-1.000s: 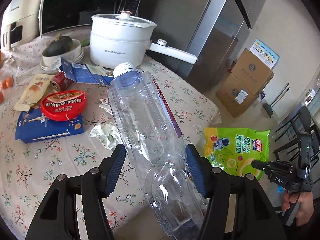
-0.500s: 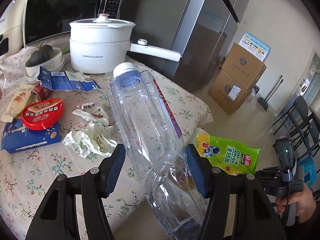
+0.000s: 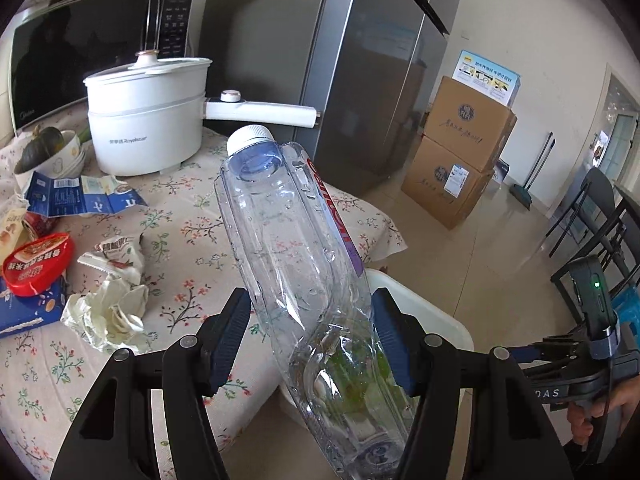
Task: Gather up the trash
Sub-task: 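Carry the bottle and green bag over the bin and release both, then move both tools back over the table toward the tissue and red lid, then grasp the crumpled tissue with the right gripper while the left grasps the red noodle lid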
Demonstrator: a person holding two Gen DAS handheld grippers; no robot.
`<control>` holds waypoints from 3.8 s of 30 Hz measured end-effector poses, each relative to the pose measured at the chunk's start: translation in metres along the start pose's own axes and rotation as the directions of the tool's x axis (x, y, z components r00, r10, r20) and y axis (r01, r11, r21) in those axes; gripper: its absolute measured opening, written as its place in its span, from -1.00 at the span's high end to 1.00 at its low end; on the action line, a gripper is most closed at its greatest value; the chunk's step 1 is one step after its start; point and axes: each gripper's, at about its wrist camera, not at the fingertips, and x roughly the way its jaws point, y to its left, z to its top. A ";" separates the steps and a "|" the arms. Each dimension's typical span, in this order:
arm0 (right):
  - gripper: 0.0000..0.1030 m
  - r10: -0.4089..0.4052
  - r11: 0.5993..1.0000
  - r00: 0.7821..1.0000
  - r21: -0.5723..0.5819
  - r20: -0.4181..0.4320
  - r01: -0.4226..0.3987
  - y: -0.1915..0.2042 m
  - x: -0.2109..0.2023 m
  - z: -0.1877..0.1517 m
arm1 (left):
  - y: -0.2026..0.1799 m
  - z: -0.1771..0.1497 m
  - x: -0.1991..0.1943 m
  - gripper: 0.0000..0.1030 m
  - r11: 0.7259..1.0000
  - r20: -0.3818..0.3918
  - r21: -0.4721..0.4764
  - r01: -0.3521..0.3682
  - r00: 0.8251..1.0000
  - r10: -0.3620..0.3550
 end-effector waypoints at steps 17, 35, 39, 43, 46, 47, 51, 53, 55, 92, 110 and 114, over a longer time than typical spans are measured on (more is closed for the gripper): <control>-0.27 -0.134 0.991 0.989 0.037 0.056 0.132 -0.038 -0.018 -0.002 | -0.036 -0.009 0.056 -0.60 0.997 -0.040 0.072 0.004 0.999 -0.001; -0.46 -0.143 0.990 0.983 -0.005 0.118 0.144 0.006 -0.033 0.019 | 0.025 -0.005 0.002 -0.78 0.992 -0.069 0.024 -0.127 0.989 0.128; -0.50 -0.137 0.989 0.982 -0.029 0.128 0.142 0.028 -0.033 0.027 | 0.057 -0.007 -0.015 -0.78 0.982 -0.076 -0.005 -0.187 0.980 0.186; -0.53 -0.123 0.989 0.983 -0.066 0.138 0.133 0.055 -0.032 0.037 | 0.095 -0.010 -0.030 -0.78 0.968 -0.099 -0.034 -0.249 0.964 0.245; -0.55 -0.112 0.986 0.983 -0.105 0.146 0.128 0.081 -0.029 0.045 | 0.127 -0.012 -0.043 -0.78 0.954 -0.117 -0.072 -0.292 0.952 0.283; -0.55 -0.109 0.985 0.983 -0.118 0.148 0.127 0.090 -0.028 0.047 | 0.137 -0.013 -0.047 -0.78 0.948 -0.126 -0.089 -0.304 0.948 0.293; -0.56 -0.094 0.979 0.984 -0.168 0.150 0.119 0.127 -0.022 0.054 | 0.178 -0.015 -0.064 -0.78 0.924 -0.158 -0.174 -0.339 0.936 0.314; -0.56 -0.083 0.975 0.985 -0.194 0.148 0.111 0.146 -0.018 0.058 | 0.194 -0.015 -0.070 -0.78 0.913 -0.171 -0.206 -0.351 0.932 0.320; -0.56 -0.073 0.971 0.986 -0.217 0.148 0.104 0.165 -0.015 0.061 | 0.208 -0.014 -0.076 -0.78 0.904 -0.181 -0.227 -0.361 0.928 0.325; -0.51 0.210 0.970 0.974 -0.102 -0.090 -0.219 0.288 0.095 0.120 | 0.330 0.014 -0.011 0.92 0.779 -0.282 -0.481 -0.402 0.912 0.297; 0.71 0.349 0.924 0.935 -0.143 -0.059 -0.354 0.272 0.056 0.097 | 0.294 0.005 -0.076 0.93 0.832 -0.195 -0.440 -0.338 0.940 0.279; 0.72 0.372 0.914 0.927 -0.155 -0.051 -0.376 0.265 0.042 0.090 | 0.284 0.004 -0.086 0.93 0.845 -0.178 -0.422 -0.328 0.944 0.277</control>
